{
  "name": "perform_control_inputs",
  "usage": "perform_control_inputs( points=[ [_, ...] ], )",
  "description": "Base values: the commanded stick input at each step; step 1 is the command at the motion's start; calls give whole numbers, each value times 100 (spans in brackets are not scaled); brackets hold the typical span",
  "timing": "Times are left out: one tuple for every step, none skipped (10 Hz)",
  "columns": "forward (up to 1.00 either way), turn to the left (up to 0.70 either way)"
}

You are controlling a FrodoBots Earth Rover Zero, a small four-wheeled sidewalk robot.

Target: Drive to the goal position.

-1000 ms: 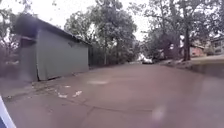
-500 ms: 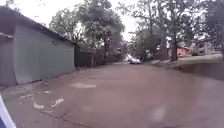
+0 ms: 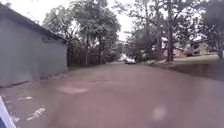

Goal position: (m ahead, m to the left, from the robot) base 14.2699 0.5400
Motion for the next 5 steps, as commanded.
perform_control_inputs(
  points=[
    [70,0],
    [70,0],
    [70,0],
    [70,0],
    [70,0]
  ],
)
